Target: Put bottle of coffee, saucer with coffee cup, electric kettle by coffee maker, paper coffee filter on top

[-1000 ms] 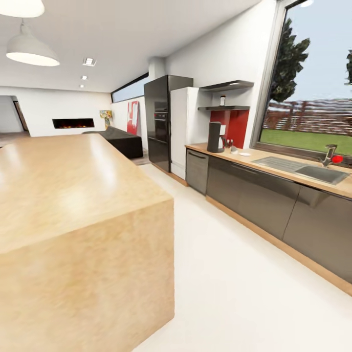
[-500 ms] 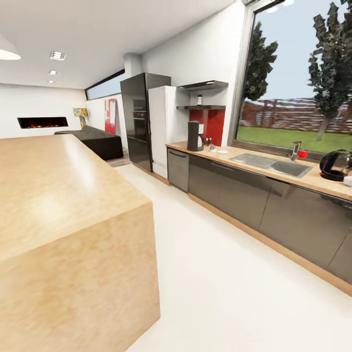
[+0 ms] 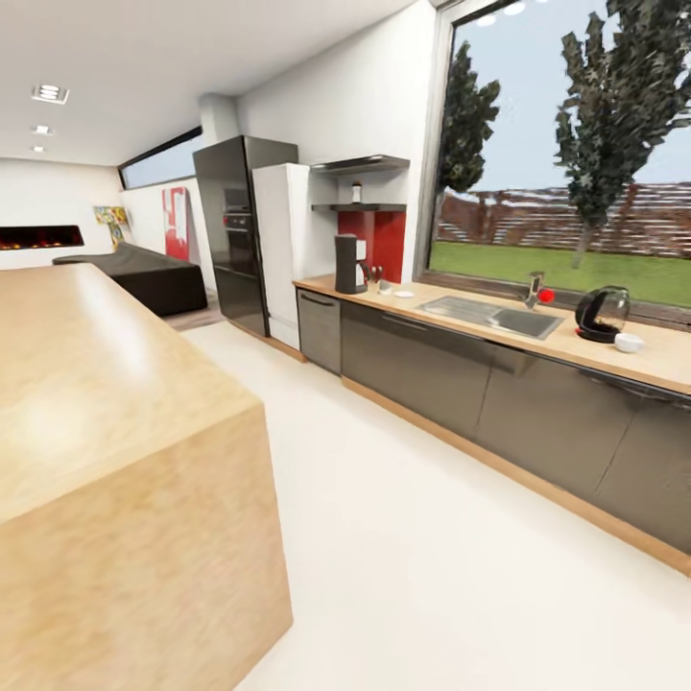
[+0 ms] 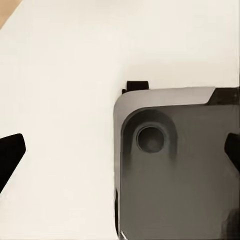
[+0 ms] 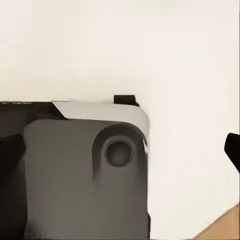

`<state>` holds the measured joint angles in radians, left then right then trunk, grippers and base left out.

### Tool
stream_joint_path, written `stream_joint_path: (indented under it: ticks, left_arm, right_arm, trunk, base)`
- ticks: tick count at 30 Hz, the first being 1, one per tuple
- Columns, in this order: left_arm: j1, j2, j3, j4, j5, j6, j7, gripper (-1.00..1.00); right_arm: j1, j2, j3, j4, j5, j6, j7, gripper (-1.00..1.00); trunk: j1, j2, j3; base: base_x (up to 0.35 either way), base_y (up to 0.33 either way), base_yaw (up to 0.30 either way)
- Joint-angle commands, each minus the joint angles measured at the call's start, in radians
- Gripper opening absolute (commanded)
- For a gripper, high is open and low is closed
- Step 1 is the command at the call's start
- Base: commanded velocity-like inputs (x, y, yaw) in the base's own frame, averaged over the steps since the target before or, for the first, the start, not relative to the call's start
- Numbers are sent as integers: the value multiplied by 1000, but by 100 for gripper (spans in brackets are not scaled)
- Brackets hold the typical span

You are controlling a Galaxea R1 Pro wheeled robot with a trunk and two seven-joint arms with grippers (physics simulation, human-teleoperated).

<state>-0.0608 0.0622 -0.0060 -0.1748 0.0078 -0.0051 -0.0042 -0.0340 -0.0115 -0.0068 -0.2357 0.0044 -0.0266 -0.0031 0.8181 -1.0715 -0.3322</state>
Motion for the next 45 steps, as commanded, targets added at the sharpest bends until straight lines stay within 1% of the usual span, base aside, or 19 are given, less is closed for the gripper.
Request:
stream_joint_path:
  ticks: [1, 2, 4, 7, 8, 10, 11, 12, 14, 15, 18, 22, 24, 25, 26, 29, 32, 38, 45]
  left_arm:
    - [-8, 3, -1, -7, 1, -1, 0, 100]
    - [-31, 9, 0, -22, 2, -1, 0, 100]
    - [-66, 12, 0, -32, 3, -3, 0, 100]
    - [-129, 14, 0, -38, 3, -5, 0, 100]
    - [-138, 15, 0, -38, 3, -5, 0, 100]
    - [-166, 15, 10, -39, 11, -15, 0, 100]
    - [-173, 16, 21, -39, 19, -31, 0, 100]
    - [-178, 17, 41, -37, 34, -69, 0, 100]
    - [-176, 16, 62, -32, 50, -123, 0, 100]
    - [-175, 15, 69, -29, 54, -142, 0, 100]
    - [-171, 14, 80, -25, 60, -167, 0, 100]
    - [-169, 14, 96, -24, 67, -174, 0, 100]
    - [-169, 13, 120, -23, 82, -177, -2, 100]
    - [-169, 13, 135, -23, 93, -179, -3, 100]
    - [-169, 12, 137, -23, 94, -179, -3, 100]
    - [-169, 7, 140, -23, 93, -180, -2, 100]
    - [-168, 6, 141, -22, 91, -180, -2, 100]
    - [-168, 12, 139, -23, 88, -177, -2, 100]
    - [-167, 8, 135, -22, 88, -179, -2, 100]
  right_arm:
    - [-1, -5, 0, -17, 0, -3, 0, 100]
    - [0, -14, -1, -67, -1, -3, 2, 100]
    - [0, -20, -1, -133, -3, -3, 5, 100]
    - [-1, -22, -1, -235, -5, -4, 6, 100]
    - [-1, -22, -1, -253, -5, -4, 6, 100]
    - [-1, -21, -1, -320, -6, -3, 5, 100]
    - [-1, -21, -1, -351, -6, -3, 5, 100]
    - [-1, -21, -1, -390, -6, -3, 5, 100]
    - [-1, -21, -2, -417, -5, -3, 5, 100]
    - [-1, -22, -2, -421, -5, -3, 4, 100]
    - [-1, -23, -2, -418, -3, -4, 1, 100]
    - [0, -25, -1, -394, -3, -5, -1, 100]
    - [0, -25, -3, -383, -3, -5, -1, 100]
    - [0, -26, -16, -369, -3, -6, -1, 100]
    - [0, -26, -22, -366, -3, -6, -1, 100]
    - [0, -26, -64, -357, -3, -6, 0, 100]
    - [-1, -25, -75, -356, -3, -5, 0, 100]
    - [0, -20, -79, -352, -2, -4, 5, 100]
    - [0, -19, -83, -353, -3, -4, 2, 100]
  trunk:
    - [-4, 7, 1]
    - [-8, 14, 2]
    - [-15, 28, 6]
    - [-27, 49, 12]
    - [-31, 56, 14]
    - [-38, 70, 18]
    - [-42, 77, 20]
    - [-46, 84, 22]
    - [-54, 98, 26]
    - [-58, 105, 28]
    - [-69, 126, 36]
    - [-84, 154, 48]
    - [-92, 168, 54]
    - [-96, 175, 57]
    - [-100, 182, 60]
    - [-111, 203, 70]
    - [-123, 224, 79]
    - [-146, 266, 98]
    - [-173, 315, 120]
  base:
    - [0, 0, -200]
    - [0, 0, -203]
    - [0, 0, -209]
    - [0, 0, -214]
    - [0, 0, -215]
    - [0, 0, -215]
    - [0, 0, -216]
    - [0, 0, -216]
    - [0, 0, -210]
    - [0, 0, -151]
    - [0, 0, -82]
    - [0, 0, -19]
    - [0, 0, -5]
    - [0, 0, -2]
    - [0, 0, -1]
    - [0, 0, 0]
    - [0, 0, 0]
    - [0, 0, -120]
    - [0, 0, -257]
